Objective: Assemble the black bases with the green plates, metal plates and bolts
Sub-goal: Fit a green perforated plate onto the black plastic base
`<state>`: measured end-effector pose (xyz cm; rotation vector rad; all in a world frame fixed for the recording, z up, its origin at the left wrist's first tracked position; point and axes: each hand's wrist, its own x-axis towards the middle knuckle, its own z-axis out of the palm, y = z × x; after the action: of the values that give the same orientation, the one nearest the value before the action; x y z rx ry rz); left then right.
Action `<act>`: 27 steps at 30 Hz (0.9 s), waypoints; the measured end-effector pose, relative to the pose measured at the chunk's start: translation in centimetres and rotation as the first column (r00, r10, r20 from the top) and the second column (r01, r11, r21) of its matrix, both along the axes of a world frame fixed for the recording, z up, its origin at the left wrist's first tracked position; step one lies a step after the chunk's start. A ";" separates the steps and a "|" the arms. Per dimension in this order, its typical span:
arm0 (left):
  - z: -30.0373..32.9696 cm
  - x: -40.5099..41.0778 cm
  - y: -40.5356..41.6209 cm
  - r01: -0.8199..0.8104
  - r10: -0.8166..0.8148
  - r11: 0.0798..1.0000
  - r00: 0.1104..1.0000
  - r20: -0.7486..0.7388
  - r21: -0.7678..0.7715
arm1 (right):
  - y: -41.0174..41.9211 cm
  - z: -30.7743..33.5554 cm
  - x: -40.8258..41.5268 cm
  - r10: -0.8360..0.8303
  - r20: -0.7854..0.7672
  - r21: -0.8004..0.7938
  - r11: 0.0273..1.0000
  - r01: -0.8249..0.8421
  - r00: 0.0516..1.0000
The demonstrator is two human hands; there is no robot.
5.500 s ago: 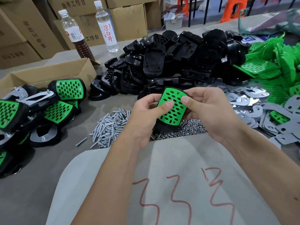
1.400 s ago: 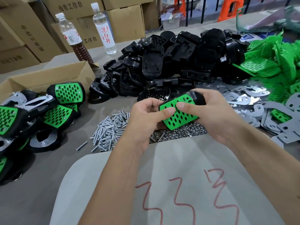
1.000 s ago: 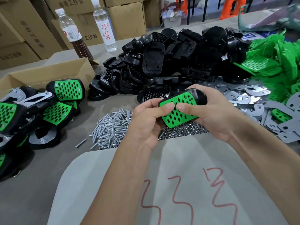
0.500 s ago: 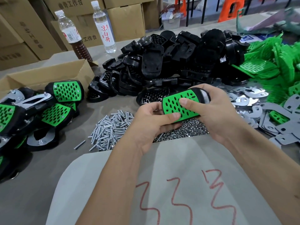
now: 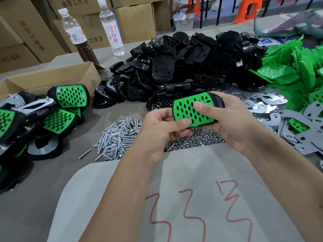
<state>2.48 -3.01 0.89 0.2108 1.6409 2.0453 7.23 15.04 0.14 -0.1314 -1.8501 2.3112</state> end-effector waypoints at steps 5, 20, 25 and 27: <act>0.0 -0.1 -0.1 0.043 -0.042 0.999 0.999 -0.009 0.017 | 0.1 -0.1 -0.1 -0.009 -0.073 0.013 1.000 0.010 0.997; -0.4 -0.2 0.7 -0.127 0.125 0.992 0.982 -0.138 -0.007 | -1.0 -0.3 -0.1 -0.120 -0.104 0.018 0.992 0.122 0.987; -0.3 0.1 1.1 -0.183 0.183 0.983 0.974 -0.132 0.017 | -1.2 -0.5 -0.3 -0.132 -0.150 0.135 0.979 0.153 0.980; -0.4 0.1 1.2 -0.182 0.185 0.983 0.976 -0.119 0.039 | -1.2 -0.4 -0.2 -0.129 -0.163 0.137 0.979 0.152 0.978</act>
<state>2.54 -1.85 0.54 0.2039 1.7635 2.2334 7.07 13.80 -0.29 -0.0605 -1.8633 2.0215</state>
